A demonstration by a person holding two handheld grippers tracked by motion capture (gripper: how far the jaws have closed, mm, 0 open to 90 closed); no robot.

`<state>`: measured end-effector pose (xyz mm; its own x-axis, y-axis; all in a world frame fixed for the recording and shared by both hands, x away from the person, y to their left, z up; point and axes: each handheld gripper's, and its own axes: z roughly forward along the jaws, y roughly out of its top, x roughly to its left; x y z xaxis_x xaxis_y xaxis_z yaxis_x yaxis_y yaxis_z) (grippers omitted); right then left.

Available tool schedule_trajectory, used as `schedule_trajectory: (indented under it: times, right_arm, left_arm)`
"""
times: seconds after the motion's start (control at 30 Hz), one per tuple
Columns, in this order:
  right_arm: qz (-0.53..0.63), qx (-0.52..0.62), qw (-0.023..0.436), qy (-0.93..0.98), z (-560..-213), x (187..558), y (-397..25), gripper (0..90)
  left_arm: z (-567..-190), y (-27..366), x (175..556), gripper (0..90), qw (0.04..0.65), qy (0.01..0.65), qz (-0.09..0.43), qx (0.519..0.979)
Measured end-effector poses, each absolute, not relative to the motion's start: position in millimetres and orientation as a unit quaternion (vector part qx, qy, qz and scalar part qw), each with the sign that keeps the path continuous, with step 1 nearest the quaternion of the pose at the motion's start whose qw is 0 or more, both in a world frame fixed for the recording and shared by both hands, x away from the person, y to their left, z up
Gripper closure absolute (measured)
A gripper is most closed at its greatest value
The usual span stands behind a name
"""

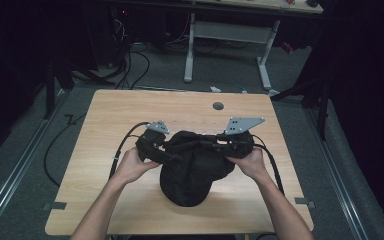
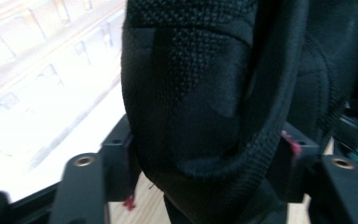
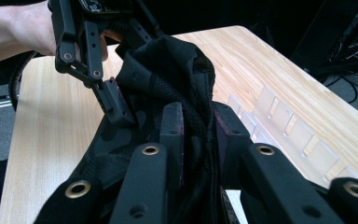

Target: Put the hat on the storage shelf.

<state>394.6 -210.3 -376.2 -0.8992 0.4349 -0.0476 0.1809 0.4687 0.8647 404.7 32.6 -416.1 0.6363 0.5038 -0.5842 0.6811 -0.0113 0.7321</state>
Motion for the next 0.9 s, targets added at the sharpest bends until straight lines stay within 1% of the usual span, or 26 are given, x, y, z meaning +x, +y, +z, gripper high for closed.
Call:
schedule_trajectory:
  times: [0.2,0.27,0.3,0.33,0.37,0.4,0.47,0.5,0.53,0.9]
  right_arm:
    - [0.480,0.175,0.140,0.848,-374.2,396.6,-207.8,76.4]
    - [0.478,0.174,0.144,0.849,-373.2,397.1,-205.6,76.3]
    - [0.478,0.174,0.144,0.849,-373.2,397.1,-205.6,76.3]
    - [0.478,0.174,0.145,0.848,-373.1,397.3,-205.1,76.3]
    - [0.479,0.175,0.145,0.848,-373.3,398.1,-204.1,76.3]
    - [0.479,0.175,0.145,0.848,-373.3,398.1,-204.1,76.3]
    - [0.478,0.176,0.148,0.848,-373.5,398.6,-203.0,76.3]
    - [0.478,0.178,0.148,0.848,-373.5,399.2,-202.1,76.2]
    - [0.478,0.179,0.147,0.847,-373.5,399.6,-201.7,76.2]
    - [0.482,0.171,0.143,0.847,-370.6,400.9,-196.4,75.5]
  left_arm:
    - [-412.5,32.9,400.5,52.5,0.560,0.416,-0.097,0.710]
    - [-411.6,33.3,398.8,58.7,0.557,0.412,-0.104,0.714]
    - [-411.0,33.2,397.9,58.7,0.556,0.412,-0.107,0.714]
    - [-410.7,33.9,397.3,60.5,0.554,0.408,-0.108,0.717]
    - [-410.0,33.8,396.3,64.1,0.555,0.408,-0.111,0.716]
    - [-409.5,34.2,395.5,64.1,0.555,0.406,-0.113,0.717]
    - [-408.7,34.7,393.9,67.8,0.555,0.403,-0.114,0.719]
    - [-408.3,35.3,393.1,72.1,0.556,0.398,-0.115,0.721]
    - [-407.6,35.4,391.8,73.8,0.557,0.396,-0.114,0.721]
    - [-399.4,40.8,382.2,82.9,0.556,0.383,-0.122,0.727]
